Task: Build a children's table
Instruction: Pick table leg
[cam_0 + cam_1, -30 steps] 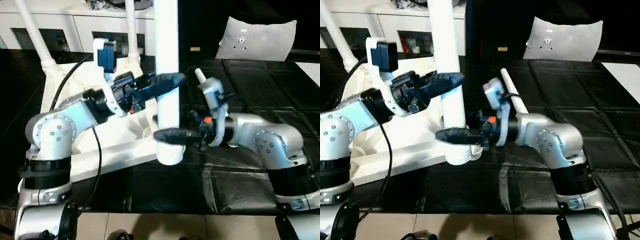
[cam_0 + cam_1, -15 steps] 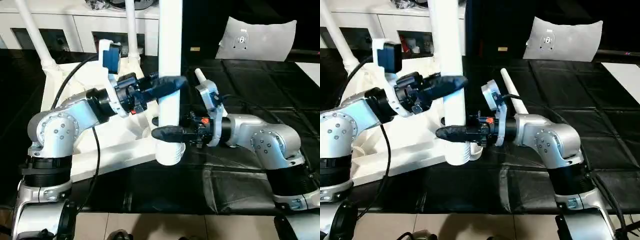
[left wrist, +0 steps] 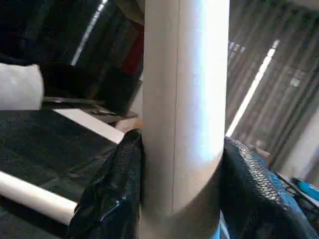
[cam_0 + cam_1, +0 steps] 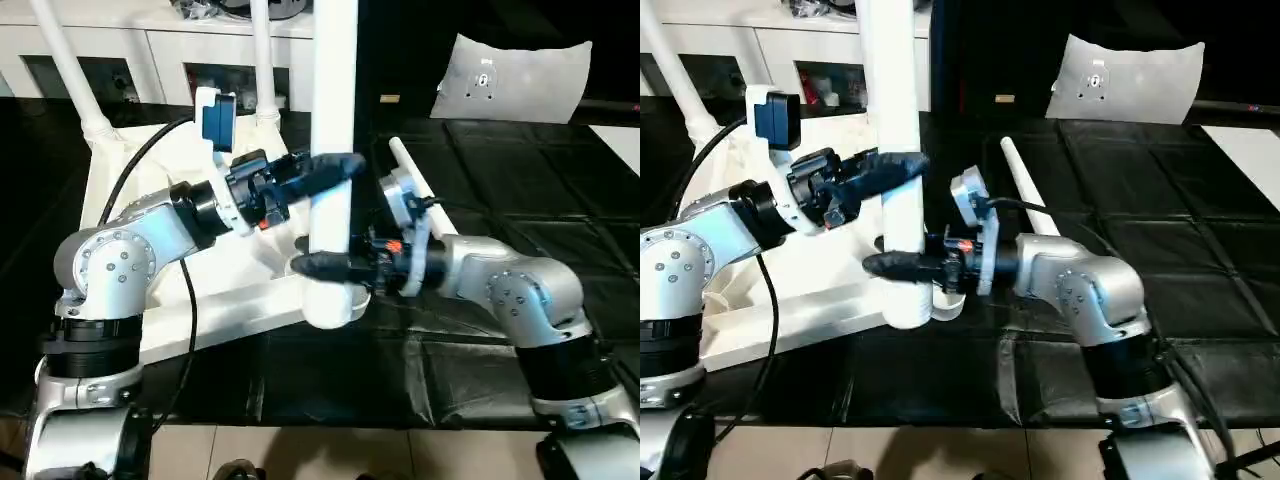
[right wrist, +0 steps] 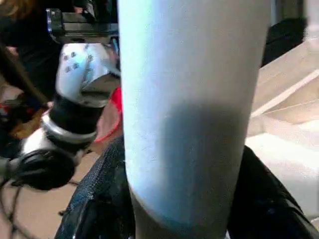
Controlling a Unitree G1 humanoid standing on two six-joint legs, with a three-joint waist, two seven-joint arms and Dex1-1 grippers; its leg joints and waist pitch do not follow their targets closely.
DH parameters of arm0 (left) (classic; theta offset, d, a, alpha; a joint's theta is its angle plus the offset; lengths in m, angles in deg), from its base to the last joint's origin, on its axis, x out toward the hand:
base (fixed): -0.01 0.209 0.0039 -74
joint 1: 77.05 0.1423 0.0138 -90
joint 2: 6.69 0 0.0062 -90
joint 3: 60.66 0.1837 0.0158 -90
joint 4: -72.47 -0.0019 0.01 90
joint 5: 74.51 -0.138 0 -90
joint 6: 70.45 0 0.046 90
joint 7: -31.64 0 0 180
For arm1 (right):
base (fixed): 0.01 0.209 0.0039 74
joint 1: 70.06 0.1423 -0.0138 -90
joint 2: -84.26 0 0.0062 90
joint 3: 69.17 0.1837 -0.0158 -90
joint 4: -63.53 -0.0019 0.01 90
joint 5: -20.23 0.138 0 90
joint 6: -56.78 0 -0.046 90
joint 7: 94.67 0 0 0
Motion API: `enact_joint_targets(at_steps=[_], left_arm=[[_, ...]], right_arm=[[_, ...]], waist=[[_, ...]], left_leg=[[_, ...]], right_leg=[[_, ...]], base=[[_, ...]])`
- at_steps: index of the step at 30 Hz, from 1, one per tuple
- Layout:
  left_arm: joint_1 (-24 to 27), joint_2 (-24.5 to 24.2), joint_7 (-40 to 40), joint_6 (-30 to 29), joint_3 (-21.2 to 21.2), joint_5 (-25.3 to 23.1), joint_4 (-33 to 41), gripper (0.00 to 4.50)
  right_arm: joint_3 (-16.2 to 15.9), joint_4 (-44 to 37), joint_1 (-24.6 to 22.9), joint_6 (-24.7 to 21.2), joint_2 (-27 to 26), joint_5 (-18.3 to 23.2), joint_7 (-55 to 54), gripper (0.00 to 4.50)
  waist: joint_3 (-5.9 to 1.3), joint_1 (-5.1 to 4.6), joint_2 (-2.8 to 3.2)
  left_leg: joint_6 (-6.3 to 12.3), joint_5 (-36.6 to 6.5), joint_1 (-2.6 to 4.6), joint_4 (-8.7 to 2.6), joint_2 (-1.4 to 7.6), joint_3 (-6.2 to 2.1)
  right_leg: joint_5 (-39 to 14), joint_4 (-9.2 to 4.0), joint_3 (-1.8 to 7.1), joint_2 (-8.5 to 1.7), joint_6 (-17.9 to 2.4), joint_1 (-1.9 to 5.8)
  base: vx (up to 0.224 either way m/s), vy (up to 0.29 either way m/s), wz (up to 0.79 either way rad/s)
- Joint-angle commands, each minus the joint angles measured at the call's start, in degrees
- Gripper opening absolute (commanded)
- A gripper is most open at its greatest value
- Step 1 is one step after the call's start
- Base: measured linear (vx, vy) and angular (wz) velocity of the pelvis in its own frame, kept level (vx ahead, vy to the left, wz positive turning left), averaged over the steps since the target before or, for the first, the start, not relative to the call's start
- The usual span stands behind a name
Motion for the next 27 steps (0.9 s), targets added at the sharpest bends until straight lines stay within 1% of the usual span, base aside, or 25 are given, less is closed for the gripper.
enact_joint_targets(at_steps=[1, 2, 4, 5, 7, 8, 9, 10, 11, 12, 14, 15, 17, 18, 19, 21, 22, 23, 27], left_arm=[[-0.5, -0.3, -1.8, 1.6, -0.2, -1.8, 0.6, 2.53], [-0.4, -0.3, -1.8, 1.7, -0.1, -2.0, 0.8, 2.53], [1.0, -0.7, -2.5, 2.9, 1.1, -4.1, 3.2, 2.53], [1.8, -0.6, -2.7, 3.8, 1.9, -5.1, 4.9, 2.53], [3.3, 0.0, -5.4, 6.4, 3.4, -8.6, 7.3, 2.53], [3.8, 0.3, -6.3, 7.5, 4.0, -9.9, 8.2, 2.53], [4.2, 0.5, -7.5, 8.6, 4.6, -11.5, 8.8, 2.53], [4.5, 0.6, -8.1, 9.2, 5.0, -12.4, 9.2, 2.53], [4.5, 0.6, -8.1, 9.2, 5.0, -12.4, 9.2, 2.53], [5.0, 0.4, -8.7, 9.8, 5.9, -13.6, 10.1, 2.53], [5.6, 0.4, -9.5, 10.2, 6.6, -14.6, 11.2, 2.53], [5.9, 0.6, -10.3, 10.0, 6.8, -14.8, 11.9, 2.53], [6.3, 1.1, -11.5, 9.2, 6.7, -14.6, 12.7, 2.53], [6.3, 1.2, -11.8, 8.9, 6.7, -14.4, 12.9, 2.53], [6.3, 1.8, -12.7, 7.9, 6.0, -13.5, 13.0, 2.53], [6.2, 2.0, -14.0, 7.9, 5.9, -14.0, 12.9, 2.53], [6.3, 1.9, -14.1, 8.0, 6.1, -14.3, 12.8, 2.53], [6.5, 1.4, -14.0, 8.9, 6.7, -15.4, 12.6, 2.53], [6.8, 1.2, -14.0, 9.2, 7.0, -15.8, 12.9, 2.53]], right_arm=[[0.4, 0.8, 0.1, 2.0, 0.0, -2.9, -3.1, 1.91], [0.5, 0.8, 0.1, 2.1, 0.0, -3.0, -3.3, 1.91], [1.2, 1.0, 0.0, 3.4, -1.3, -3.7, -5.6, 1.91], [1.4, 1.1, -0.1, 4.3, -1.9, -4.4, -6.8, 1.91], [1.3, 1.2, -0.3, 6.0, -2.6, -5.6, -8.4, 1.91], [1.3, 1.2, -0.4, 6.4, -2.8, -6.0, -9.1, 1.91], [1.3, 1.2, -0.4, 6.8, -3.1, -6.4, -9.5, 1.91], [1.3, 1.2, -0.5, 7.0, -3.2, -6.6, -9.8, 1.91], [1.3, 1.2, -0.5, 7.0, -3.2, -6.6, -9.8, 1.91], [1.2, 1.2, -0.5, 7.4, -3.4, -7.0, -10.2, 1.91], [1.1, 1.2, -0.5, 7.9, -3.6, -7.3, -10.6, 1.91], [1.1, 1.2, -0.5, 8.1, -3.8, -7.4, -10.9, 1.91], [1.1, 1.2, -0.5, 8.4, -4.0, -7.6, -11.1, 1.91], [1.1, 1.2, -0.5, 8.5, -4.1, -7.7, -11.2, 1.91], [0.8, 1.3, -0.5, 8.8, -4.0, -8.0, -11.1, 1.91], [0.6, 1.4, -0.6, 9.2, -4.1, -8.5, -11.2, 1.91], [0.6, 1.4, -0.7, 9.4, -4.2, -8.7, -11.2, 1.91], [0.6, 1.5, -0.8, 9.7, -4.3, -8.9, -11.2, 1.91], [0.5, 1.5, -0.9, 10.0, -4.4, -9.3, -11.3, 1.91]], waist=[[-4.07, 0.07, -0.17], [-4.07, 0.09, -0.19], [-4.09, 0.07, -0.08], [-4.11, -0.05, -0.17], [-4.11, -0.09, -0.20], [-4.05, -0.11, -0.27], [-4.06, -0.08, -0.18], [-4.06, -0.09, -0.19], [-3.96, -0.14, -0.23], [-3.98, -0.10, -0.22], [-3.94, -0.20, -0.27], [-3.88, -0.25, -0.48], [-3.84, -0.25, -0.40], [-3.86, -0.26, -0.46], [-3.85, -0.26, -0.37], [-3.85, -0.32, -0.64], [-3.87, -0.24, -0.44], [-3.88, -0.25, -0.44], [-3.92, -0.29, -0.45]], left_leg=[[-1.46, -8.3, 0.53, -3.77, 1.51, -0.24], [-1.48, -8.3, 0.54, -3.78, 1.48, -0.24], [-1.59, -8.1, 0.55, -3.88, 1.66, -0.36], [-1.68, -8.2, 0.57, -3.90, 1.68, -0.36], [-1.82, -8.1, 0.49, -3.88, 1.81, -0.37], [-1.72, -8.0, 0.45, -3.89, 1.68, -0.27], [-1.63, -8.2, 0.54, -3.86, 1.67, -0.23], [-1.68, -8.1, 0.52, -3.90, 1.75, -0.30], [-1.71, -8.7, 0.53, -3.90, 1.64, -0.23], [-1.78, -9.1, 0.57, -3.94, 1.70, -0.30], [-1.93, -9.4, 0.55, -3.99, 1.75, -0.35], [-1.92, -9.6, 0.49, -4.03, 1.77, -0.36], [-2.01, -10.1, 0.58, -3.98, 1.68, -0.34], [-2.02, -10.0, 0.59, -3.97, 1.68, -0.34], [-1.97, -9.9, 0.59, -3.94, 1.65, -0.33], [-1.92, -9.6, 0.54, -3.92, 1.64, -0.29], [-1.98, -9.6, 0.54, -3.91, 1.65, -0.33], [-1.91, -9.5, 0.53, -3.91, 1.60, -0.32], [-1.78, -9.3, 0.52, -3.91, 1.61, -0.33]], right_leg=[[-15.3, -4.16, 2.72, -4.02, -7.8, 3.18], [-15.4, -4.15, 2.72, -4.01, -7.6, 3.24], [-15.0, -4.06, 2.74, -4.08, -7.6, 3.17], [-14.5, -3.96, 2.72, -3.98, -7.8, 3.16], [-13.6, -3.83, 2.78, -4.13, -7.8, 3.21], [-13.7, -3.95, 2.81, -4.02, -7.6, 3.21], [-14.1, -4.00, 2.85, -4.02, -7.5, 3.15], [-14.2, -3.99, 2.84, -4.08, -7.5, 3.18], [-15.3, -4.16, 2.83, -3.98, -7.2, 3.12], [-16.1, -4.18, 2.82, -4.06, -6.9, 3.11], [-16.3, -4.19, 2.81, -4.02, -6.7, 3.10], [-16.4, -4.23, 2.78, -4.02, -6.7, 3.13], [-17.0, -4.28, 2.79, -3.97, -6.6, 2.97], [-16.9, -4.26, 2.78, -3.95, -6.7, 3.01], [-16.7, -4.27, 2.79, -3.91, -6.7, 2.98], [-16.1, -4.24, 2.79, -3.86, -6.8, 3.01], [-15.8, -4.16, 2.81, -3.88, -6.9, 2.99], [-15.7, -4.20, 2.80, -3.86, -6.9, 3.00], [-15.0, -4.13, 2.81, -3.85, -7.0, 3.06]], base=[[0.000, 0.000, 0.00], [0.000, 0.000, 0.00], [0.000, 0.000, 0.00], [0.000, 0.000, 0.00], [0.000, 0.000, 0.00], [0.000, 0.000, 0.00], [0.000, 0.000, 0.00], [0.000, 0.000, 0.00], [0.000, 0.000, 0.00], [0.000, 0.000, 0.00], [0.000, 0.000, 0.00], [0.000, 0.000, 0.00], [0.000, 0.000, 0.00], [0.000, 0.000, 0.00], [0.000, 0.000, 0.00], [0.000, 0.000, 0.00], [0.000, 0.000, 0.00], [0.000, 0.000, 0.00], [0.000, 0.000, 0.00]])
